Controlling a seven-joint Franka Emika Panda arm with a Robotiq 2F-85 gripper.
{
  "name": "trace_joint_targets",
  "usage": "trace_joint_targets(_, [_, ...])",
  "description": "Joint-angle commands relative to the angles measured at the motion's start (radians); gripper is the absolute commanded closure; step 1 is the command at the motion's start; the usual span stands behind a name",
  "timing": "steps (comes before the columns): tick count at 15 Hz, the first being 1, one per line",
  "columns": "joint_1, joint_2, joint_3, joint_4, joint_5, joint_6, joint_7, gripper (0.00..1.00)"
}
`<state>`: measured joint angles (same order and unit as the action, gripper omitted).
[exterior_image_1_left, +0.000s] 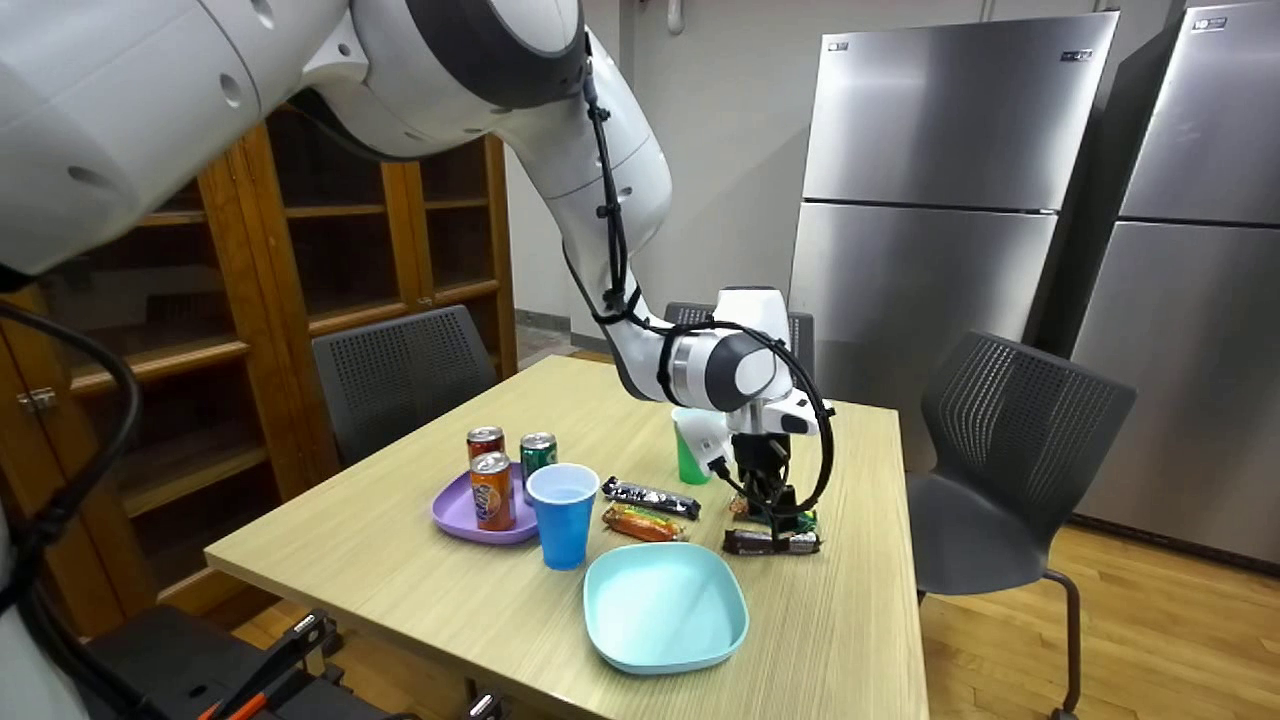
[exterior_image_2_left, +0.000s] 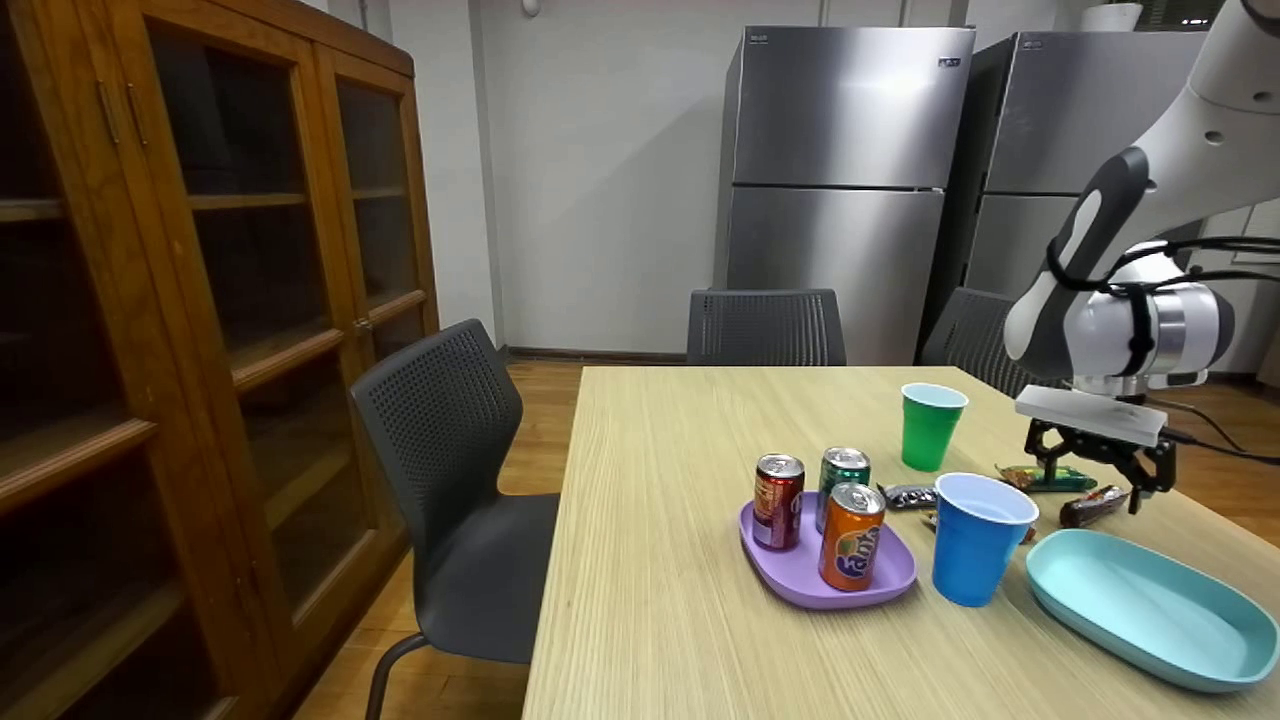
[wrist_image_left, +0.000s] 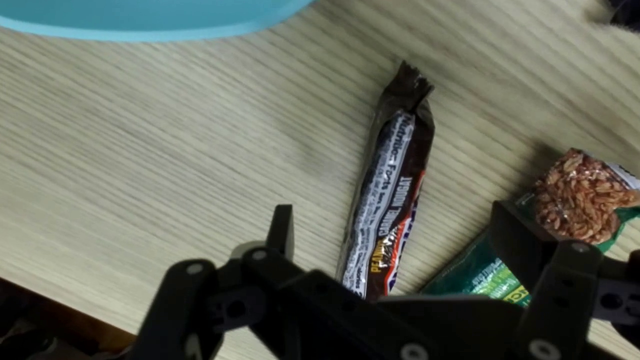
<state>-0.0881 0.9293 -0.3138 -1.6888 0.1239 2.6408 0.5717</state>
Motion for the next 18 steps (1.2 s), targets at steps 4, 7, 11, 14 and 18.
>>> trace_joint_targets(4, [0.011, 0.06, -0.023, 0.096, 0.001, -0.079, 0.049, 0.0])
trace_joint_targets(7, [0.01, 0.074, -0.025, 0.114, -0.001, -0.088, 0.054, 0.0])
trace_joint_targets(11, [0.009, 0.083, -0.025, 0.127, -0.003, -0.102, 0.061, 0.3])
trace_joint_targets(14, [0.007, 0.086, -0.024, 0.132, -0.003, -0.105, 0.062, 0.47])
trace_joint_targets(18, [0.001, 0.055, -0.014, 0.113, 0.001, -0.101, 0.045, 0.78])
